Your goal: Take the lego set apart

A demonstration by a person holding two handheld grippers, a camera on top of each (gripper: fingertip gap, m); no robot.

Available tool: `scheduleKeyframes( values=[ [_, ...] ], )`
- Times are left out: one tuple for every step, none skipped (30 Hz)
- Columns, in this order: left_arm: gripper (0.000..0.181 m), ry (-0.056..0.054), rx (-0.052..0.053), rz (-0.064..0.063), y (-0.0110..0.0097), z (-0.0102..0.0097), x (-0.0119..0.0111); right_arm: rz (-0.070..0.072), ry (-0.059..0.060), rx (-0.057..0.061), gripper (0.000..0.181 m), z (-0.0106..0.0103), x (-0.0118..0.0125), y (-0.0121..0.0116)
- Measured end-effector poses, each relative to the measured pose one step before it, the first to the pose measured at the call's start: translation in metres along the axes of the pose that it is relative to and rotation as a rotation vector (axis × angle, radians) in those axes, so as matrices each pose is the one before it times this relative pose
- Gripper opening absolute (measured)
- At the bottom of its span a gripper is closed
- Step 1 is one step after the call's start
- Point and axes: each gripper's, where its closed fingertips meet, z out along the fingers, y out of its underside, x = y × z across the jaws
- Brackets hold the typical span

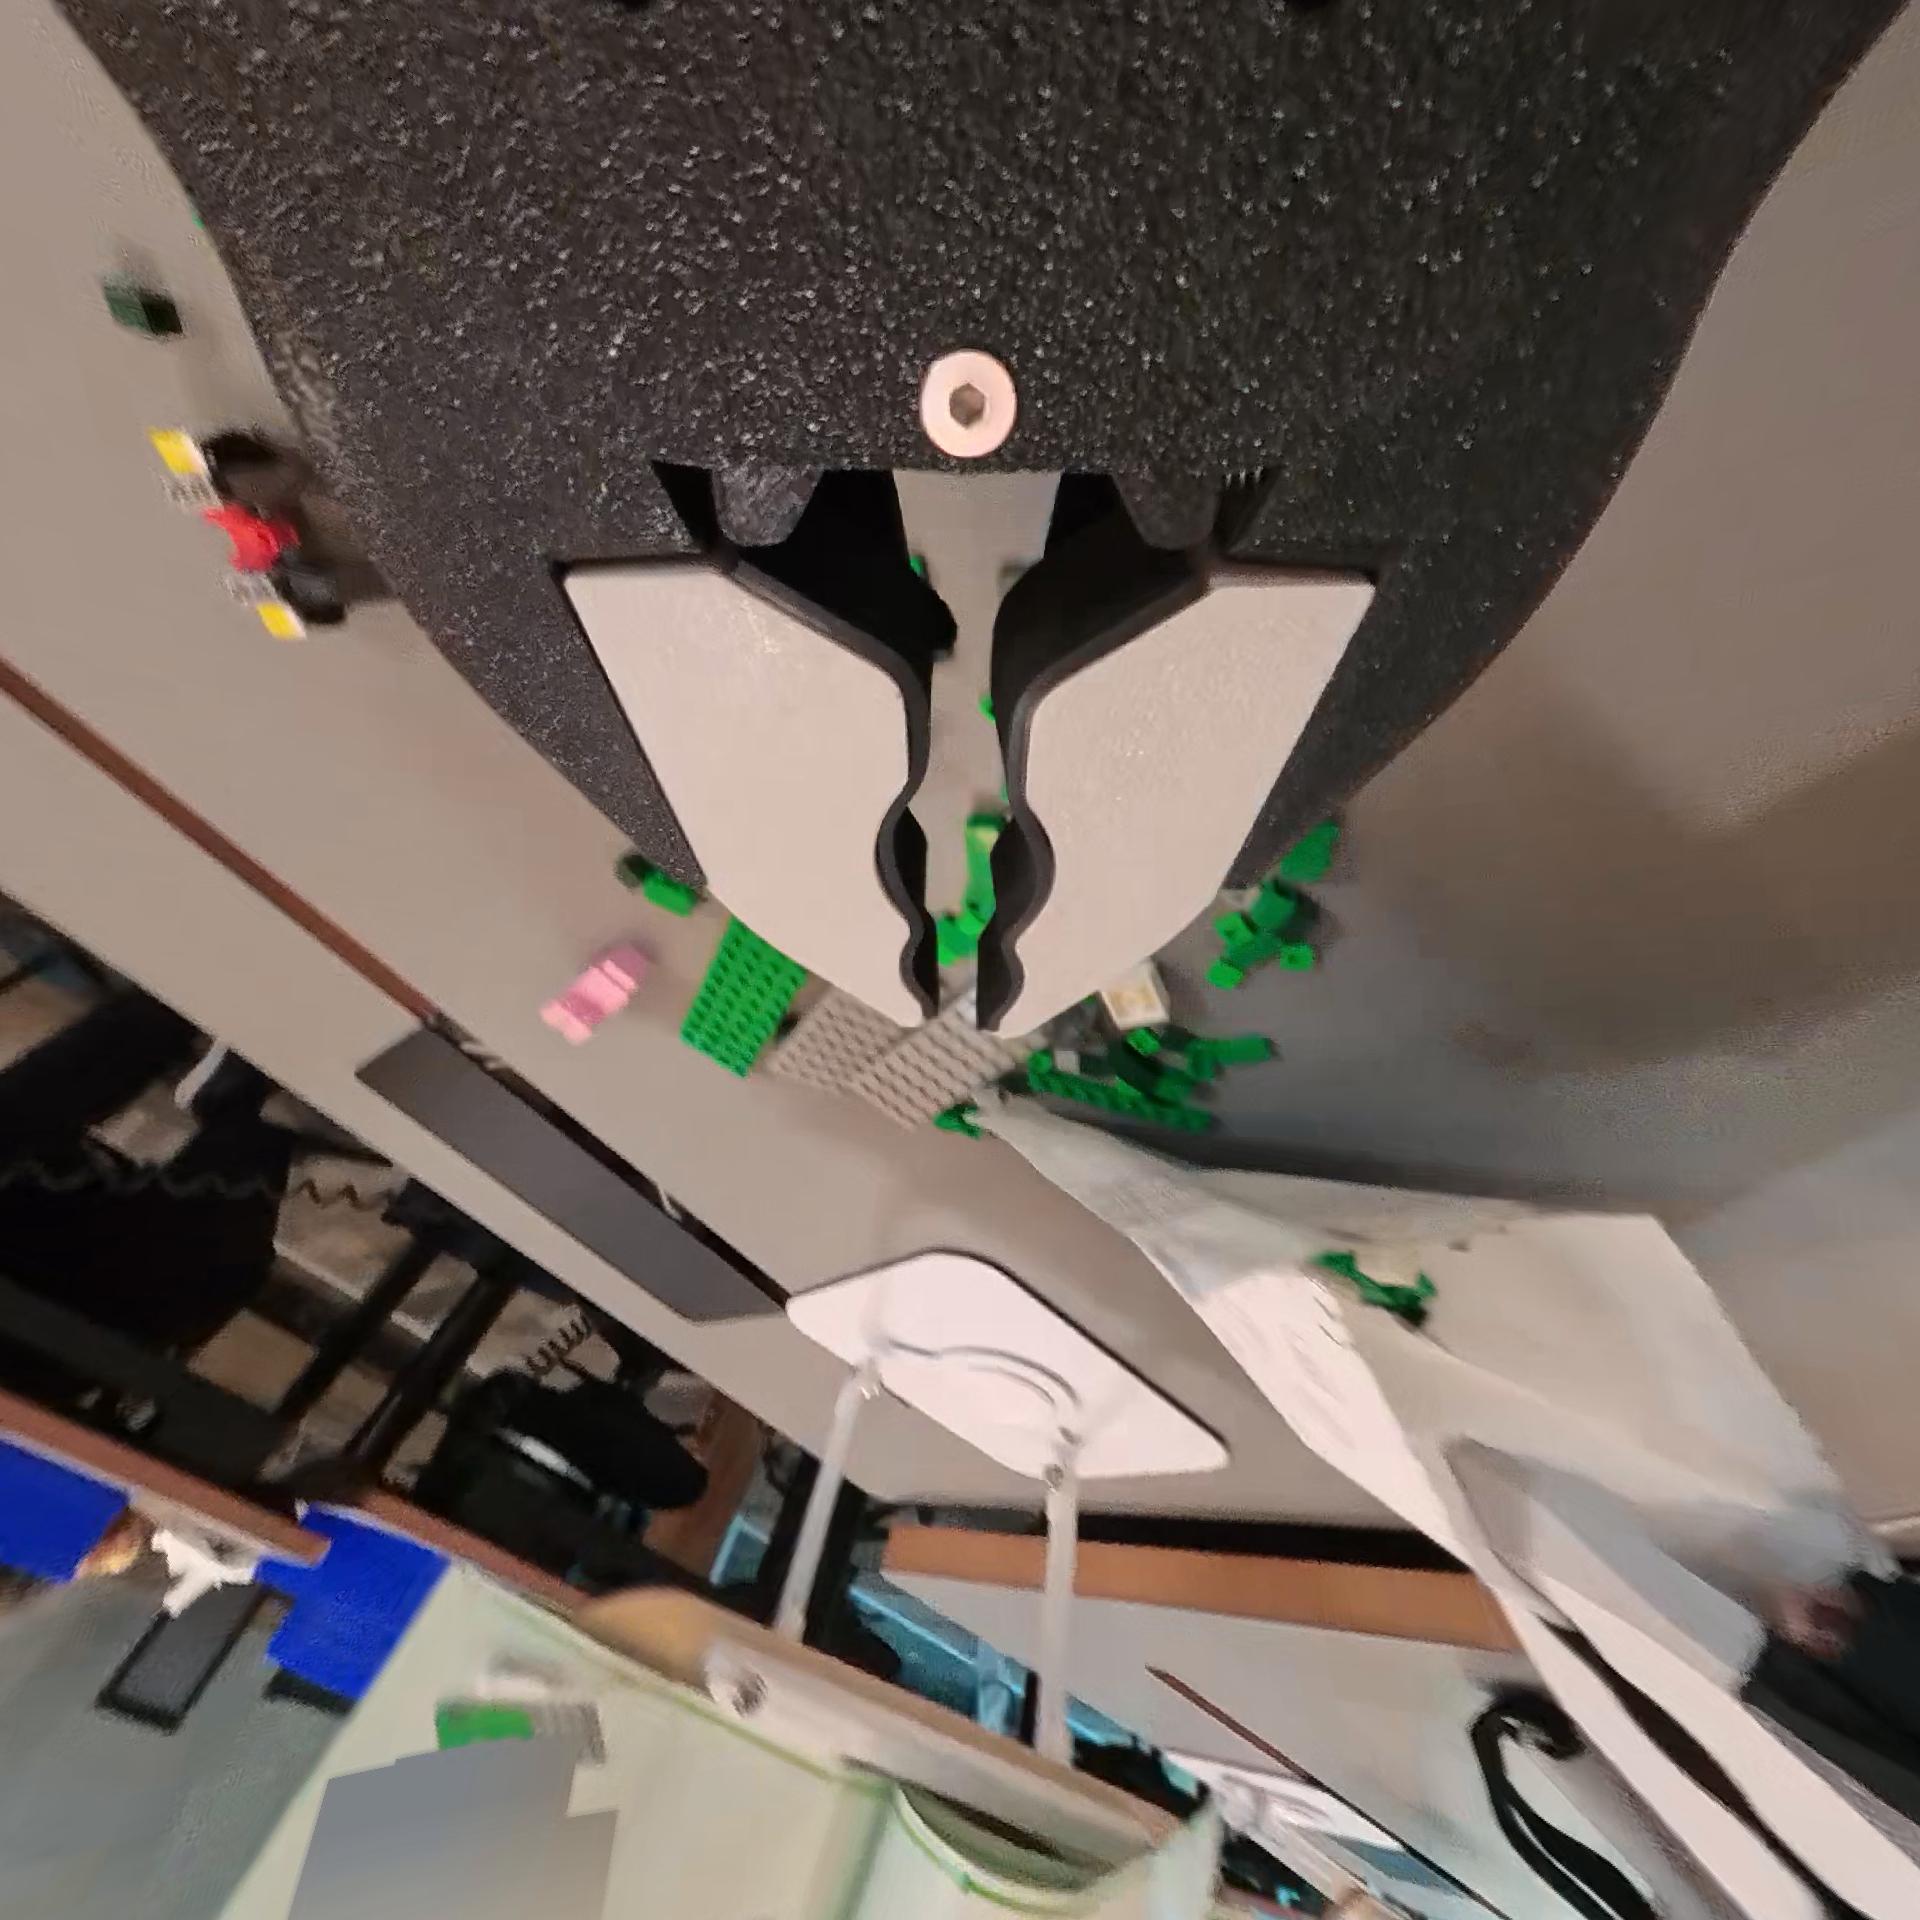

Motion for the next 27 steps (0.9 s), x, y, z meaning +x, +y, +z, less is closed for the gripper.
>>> scheduleKeyframes(
  values=[
    [0.0,-0.0008,-0.0015,0.0001,0.00034,0.00032,-0.00029,0.0177,0.0032,-0.0178,0.006,-0.00334,0.00645,0.00734],
    [0.0,-0.0018,-0.0013,0.0003,0.00032,0.00019,-0.00035,0.0146,0.001,-0.0212,0.006,-0.00288,0.00556,0.00704],
    [0.0,-0.0014,-0.0005,-0.0004,0.00012,0.00019,-0.00034,0.0112,0.0004,-0.0217,0.006,-0.00247,0.00461,0.00654],
    [0.0,-0.0009,0.0003,-0.0008,0.00008,0.00017,-0.00026,0.0072,-0.0036,-0.0215,0.006,-0.00213,0.0032,0.00567],
    [0.0,-0.0018,0.0003,-0.0008,0.00005,0.00004,-0.0005,0.0039,-0.006,-0.0205,0.006,-0.00175,0.00209,0.00486],
    [0.0,-0.0038,0.0001,-0.0001,0.00009,0.00002,-0.00071,0.0028,0.0032,-0.0191,0.009,-0.00161,0.00269,0.00409],
    [0.0,-0.0113,-0.0023,0.0023,0.00029,-0.00002,-0.00172,0.0007,0.0124,-0.0175,0.013,-0.00122,0.00343,0.00343],
    [0.0,-0.0202,-0.0052,0.0071,0.00082,-0.0001,-0.00272,-0.0034,0.0073,-0.0162,0.014,-0.00104,0.00244,0.00288],
    [0.0,-0.0221,-0.0073,0.0094,0.00107,-0.00009,-0.00288,-0.0055,-0.0018,-0.0146,0.014,-0.00099,0.00086,0.00281],
    [0.0,-0.0164,-0.007,0.0064,0.00107,0.00004,-0.00212,-0.0023,-0.003,-0.0124,0.014,-0.00077,0.00035,0.00259],
    [0.0,-0.0097,-0.0044,0.001,0.00058,0.00013,-0.00145,0.0019,-0.0102,-0.0096,0.013,-0.00057,-0.00078,0.00226],
    [0.0,-0.0036,-0.0014,-0.0027,0.00032,0.00021,-0.00086,0.0054,-0.0249,-0.0088,0.012,0.0,-0.00292,0.0021],
    [0.0,0.002,0.0,-0.0035,0.00012,0.00017,-0.0001,0.0088,-0.0314,-0.0105,0.011,0.00032,-0.00382,0.0022],
    [0.0,0.0015,0.001,-0.0034,-0.00007,0.00002,-0.0001,0.0096,-0.0332,-0.0128,0.01,0.00085,-0.00416,0.0023],
    [0.0,-0.0038,0.0025,-0.0023,-0.00034,-0.00024,-0.00081,0.0086,-0.0363,-0.0127,0.009,0.00134,-0.00496,0.00211],
    [0.0,-0.0055,0.0029,0.0,-0.00036,-0.00041,-0.00093,0.0073,-0.031,-0.012,0.009,0.0017,-0.00453,0.00188],
    [0.0,-0.0063,0.0031,0.0009,-0.00052,-0.00056,-0.00091,0.0023,-0.0235,-0.0119,0.008,0.00203,-0.00397,0.0017],
    [0.0,-0.0061,0.0024,0.0005,-0.00044,-0.00059,-0.00096,-0.0039,-0.0277,-0.0126,0.007,0.00222,-0.00486,0.00166],
    [0.0,-0.0046,0.0029,0.0002,-0.00045,-0.00061,-0.00087,-0.0069,-0.0339,-0.0138,0.006,0.00246,-0.0061,0.00163],
    [0.0,-0.0009,0.0023,-0.0004,-0.00018,-0.00056,-0.00047,-0.0093,-0.0369,-0.0123,0.005,0.00272,-0.00688,0.00126],
    [0.0,0.0031,-0.0001,-0.0021,0.00019,-0.00035,0.00004,-0.0087,-0.0358,-0.0124,0.005,0.00305,-0.00685,0.00104],
    [0.0,0.0033,0.0001,-0.0023,0.00025,-0.00027,0.00008,-0.0076,-0.0332,-0.0171,0.005,0.00324,-0.0066,0.00149],
    [0.0,0.0021,-0.0001,-0.0015,0.00016,-0.00017,0.00001,-0.0093,-0.0307,-0.0216,0.005,0.00348,-0.00618,0.00211],
    [0.0,0.0014,-0.0006,-0.001,0.00019,-0.00001,0.00003,-0.0119,-0.0242,-0.0227,0.005,0.00343,-0.00548,0.00215],
    [0.0,0.0008,-0.0012,0.0005,0.00024,-0.00004,0.00017,-0.0143,-0.0216,-0.0172,0.005,0.00341,-0.00512,0.00117],
    [0.0,0.0014,-0.0015,0.0015,0.00013,0.00012,0.00044,-0.014,-0.028,-0.0094,0.005,0.00348,-0.00607,-0.00004],
    [0.0,0.0023,-0.0015,0.001,0.00018,0.0002,0.0005,-0.0126,-0.031,-0.006,0.004,0.00359,-0.00651,-0.00091]
  ],
)
